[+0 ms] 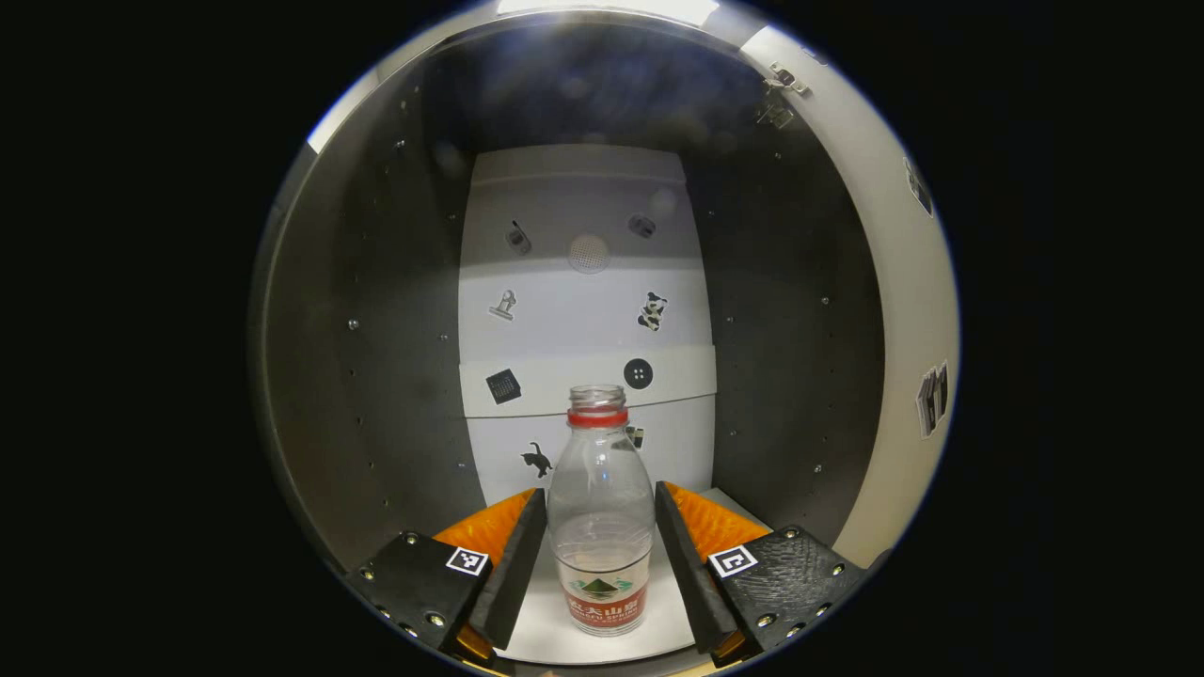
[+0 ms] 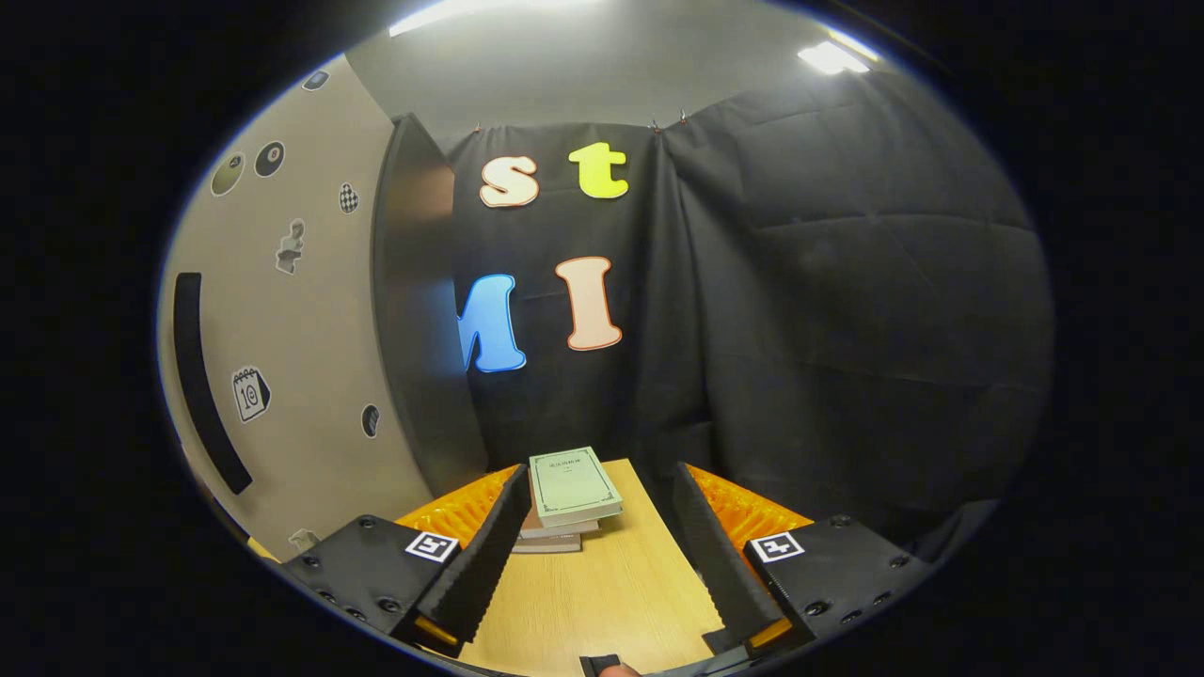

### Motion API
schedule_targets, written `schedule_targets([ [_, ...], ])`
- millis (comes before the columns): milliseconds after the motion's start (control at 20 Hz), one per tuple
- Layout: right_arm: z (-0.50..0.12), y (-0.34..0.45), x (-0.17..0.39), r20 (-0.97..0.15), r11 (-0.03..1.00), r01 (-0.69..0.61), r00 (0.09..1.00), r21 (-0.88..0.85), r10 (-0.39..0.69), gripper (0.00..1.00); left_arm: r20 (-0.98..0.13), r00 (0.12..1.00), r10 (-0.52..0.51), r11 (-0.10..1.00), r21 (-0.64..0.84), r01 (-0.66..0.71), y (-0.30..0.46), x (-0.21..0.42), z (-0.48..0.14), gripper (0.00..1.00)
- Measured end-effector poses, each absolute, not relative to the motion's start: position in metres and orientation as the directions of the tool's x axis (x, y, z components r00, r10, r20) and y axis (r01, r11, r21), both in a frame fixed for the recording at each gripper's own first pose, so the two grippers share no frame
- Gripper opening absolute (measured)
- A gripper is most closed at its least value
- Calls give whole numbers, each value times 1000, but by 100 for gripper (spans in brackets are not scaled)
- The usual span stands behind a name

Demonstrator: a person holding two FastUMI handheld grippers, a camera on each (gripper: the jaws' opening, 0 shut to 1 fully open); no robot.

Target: Open the cabinet door with the right hand, grasp the bottle in the cabinet with the left hand and place it on the coaster, then close the cabinet door with the right hand.

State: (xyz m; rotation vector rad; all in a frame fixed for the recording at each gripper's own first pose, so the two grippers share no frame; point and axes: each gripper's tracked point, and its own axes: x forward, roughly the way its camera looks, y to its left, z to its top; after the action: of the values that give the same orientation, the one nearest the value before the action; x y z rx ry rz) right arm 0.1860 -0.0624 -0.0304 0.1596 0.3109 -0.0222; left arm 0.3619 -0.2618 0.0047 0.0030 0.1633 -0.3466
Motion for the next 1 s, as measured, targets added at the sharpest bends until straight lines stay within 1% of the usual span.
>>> schedule_targets([
  [50,-31,-61,187,-304,987,42,953,156,7,97,-161,928,-337,941,-26,337,-261,361,6,66],
  [150,-31,-60,190,-297,987,34,955,159,15,97,-152,931,-333,943,-31,333,-257,355,12,63],
  [450,-31,-50,201,-266,985,-24,962,171,69,97,-80,949,-306,952,-49,303,-230,324,49,62],
  [500,-31,-48,202,-261,983,-36,962,182,83,97,-70,952,-298,954,-48,295,-222,315,54,60],
  [550,-32,-44,202,-257,980,-45,962,194,95,97,-58,954,-293,956,-46,290,-214,306,61,63],
  [650,-31,-39,201,-249,974,-54,962,219,109,97,-39,959,-280,960,-43,278,-197,284,69,62],
  [700,-30,-37,200,-244,972,-55,963,228,112,95,-35,961,-274,961,-41,273,-187,273,72,63],
  [750,-28,-34,199,-235,971,-55,966,233,111,99,-31,964,-266,964,-41,264,-176,262,75,63],
  [850,-24,-27,192,-220,970,-51,970,237,104,98,-27,967,-252,967,-47,251,-154,240,77,64],
  [900,-22,-23,188,-216,970,-47,971,238,100,98,-26,969,-247,968,-49,246,-142,230,76,60],
  [1000,-17,-16,179,-207,969,-38,974,244,90,98,-29,971,-239,970,-55,237,-120,210,75,60],
])
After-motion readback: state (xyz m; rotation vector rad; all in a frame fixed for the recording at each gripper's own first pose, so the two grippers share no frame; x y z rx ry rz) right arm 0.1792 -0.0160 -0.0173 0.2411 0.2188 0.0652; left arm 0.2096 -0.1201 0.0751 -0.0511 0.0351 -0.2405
